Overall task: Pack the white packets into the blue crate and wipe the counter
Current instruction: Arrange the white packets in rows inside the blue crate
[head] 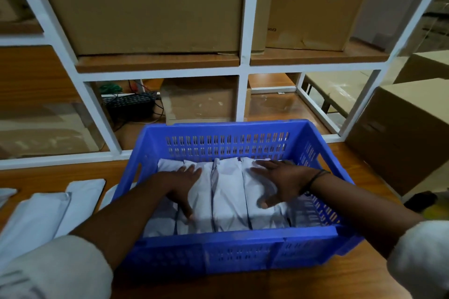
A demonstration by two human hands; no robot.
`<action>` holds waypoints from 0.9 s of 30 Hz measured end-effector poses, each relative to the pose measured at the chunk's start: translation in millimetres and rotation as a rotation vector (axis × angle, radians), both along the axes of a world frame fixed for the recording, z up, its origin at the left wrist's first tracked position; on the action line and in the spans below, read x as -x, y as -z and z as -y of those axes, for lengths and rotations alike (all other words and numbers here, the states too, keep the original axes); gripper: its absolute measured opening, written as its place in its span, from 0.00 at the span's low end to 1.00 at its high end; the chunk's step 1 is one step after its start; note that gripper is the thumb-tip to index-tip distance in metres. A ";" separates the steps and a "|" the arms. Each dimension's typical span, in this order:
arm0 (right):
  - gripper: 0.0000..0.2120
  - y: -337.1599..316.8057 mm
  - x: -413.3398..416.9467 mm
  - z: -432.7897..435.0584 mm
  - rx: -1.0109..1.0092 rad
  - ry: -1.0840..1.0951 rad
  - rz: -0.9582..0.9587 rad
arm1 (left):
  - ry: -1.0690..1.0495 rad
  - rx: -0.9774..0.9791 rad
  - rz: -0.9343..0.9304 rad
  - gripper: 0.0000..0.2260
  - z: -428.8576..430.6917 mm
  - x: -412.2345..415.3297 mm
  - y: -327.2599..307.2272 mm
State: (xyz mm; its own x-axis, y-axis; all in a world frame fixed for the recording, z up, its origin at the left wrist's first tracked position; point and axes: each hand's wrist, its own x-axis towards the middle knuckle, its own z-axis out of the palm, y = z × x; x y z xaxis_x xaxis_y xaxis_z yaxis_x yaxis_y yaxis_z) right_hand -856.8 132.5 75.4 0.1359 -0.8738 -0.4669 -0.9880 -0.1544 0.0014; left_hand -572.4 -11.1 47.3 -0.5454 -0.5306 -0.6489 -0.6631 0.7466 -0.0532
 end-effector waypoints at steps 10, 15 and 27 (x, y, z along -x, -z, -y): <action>0.56 14.6 -110.9 39.5 -0.042 -0.100 -0.101 | -0.156 0.143 0.109 0.61 -11.3 -28.0 -11.9; 0.57 12.9 -118.7 49.4 -0.132 -0.021 -0.123 | -0.020 0.360 0.142 0.54 -18.5 -37.7 -13.8; 0.42 11.4 -193.0 58.1 -0.045 -0.107 -0.212 | 0.011 0.370 -0.571 0.33 -8.2 -112.1 -52.4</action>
